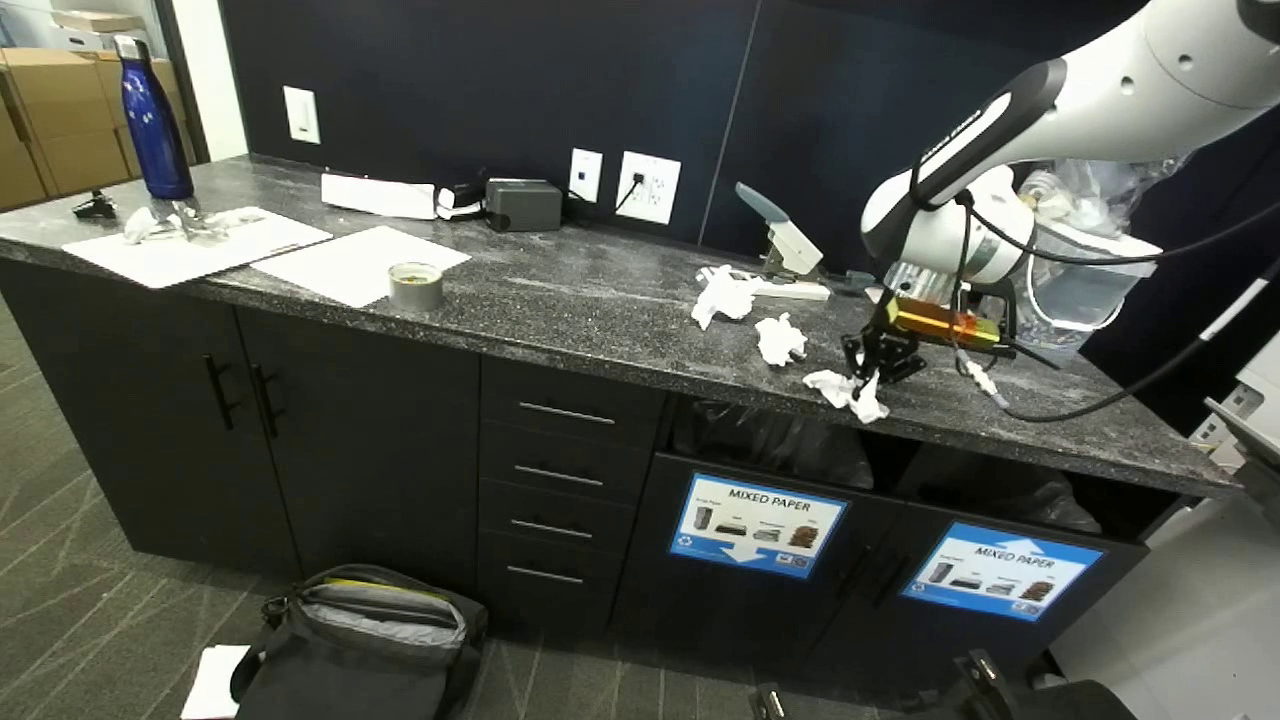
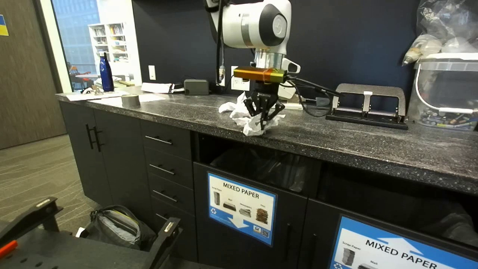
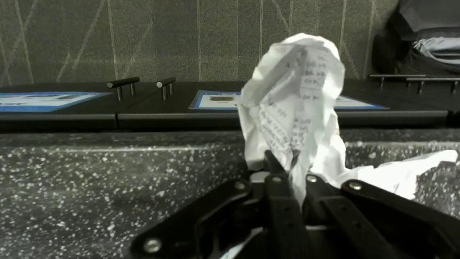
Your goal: Pick up the pieces of paper from the countertop and put them in the left bin.
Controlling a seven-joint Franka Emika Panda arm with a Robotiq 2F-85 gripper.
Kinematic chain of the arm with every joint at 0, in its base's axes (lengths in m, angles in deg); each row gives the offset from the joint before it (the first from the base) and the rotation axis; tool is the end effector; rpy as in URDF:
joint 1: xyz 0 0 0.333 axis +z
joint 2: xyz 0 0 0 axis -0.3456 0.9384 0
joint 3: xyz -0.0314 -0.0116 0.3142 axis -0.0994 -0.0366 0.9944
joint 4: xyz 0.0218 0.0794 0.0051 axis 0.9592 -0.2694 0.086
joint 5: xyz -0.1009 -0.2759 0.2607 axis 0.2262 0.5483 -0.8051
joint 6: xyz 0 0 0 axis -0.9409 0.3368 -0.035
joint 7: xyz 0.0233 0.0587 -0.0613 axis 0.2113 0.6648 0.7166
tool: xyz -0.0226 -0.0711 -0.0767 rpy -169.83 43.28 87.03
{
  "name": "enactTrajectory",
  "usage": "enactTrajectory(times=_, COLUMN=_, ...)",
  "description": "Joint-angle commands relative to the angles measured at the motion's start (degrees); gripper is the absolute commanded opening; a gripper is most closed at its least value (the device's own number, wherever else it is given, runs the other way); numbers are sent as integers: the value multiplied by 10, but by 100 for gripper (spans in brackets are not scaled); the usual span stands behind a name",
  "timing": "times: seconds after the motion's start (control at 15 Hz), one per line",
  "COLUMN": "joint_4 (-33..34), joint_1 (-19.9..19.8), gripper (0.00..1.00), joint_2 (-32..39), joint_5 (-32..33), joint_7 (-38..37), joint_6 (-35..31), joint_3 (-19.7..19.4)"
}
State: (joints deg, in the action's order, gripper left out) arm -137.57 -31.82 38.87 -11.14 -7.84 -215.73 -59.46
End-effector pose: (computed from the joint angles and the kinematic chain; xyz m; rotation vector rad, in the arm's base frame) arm 0.6167 -0.1812 0.2152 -3.0824 0.4023 0.0567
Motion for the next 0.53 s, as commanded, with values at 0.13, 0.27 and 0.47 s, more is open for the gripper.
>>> enactTrajectory(times=0.13, joint_4=-202, joint_1=21, gripper=4, joint_2=-100, joint_5=23, joint_7=70, joint_6=-153, joint_3=36)
enactTrajectory(times=0.27, joint_4=-268, joint_1=28, gripper=4, joint_2=-130, joint_5=20, joint_7=86, joint_6=-184, joint_3=54)
enactTrajectory(times=0.47, joint_4=-367, joint_1=53, gripper=4, joint_2=-156, joint_5=26, joint_7=65, joint_6=-262, joint_3=67)
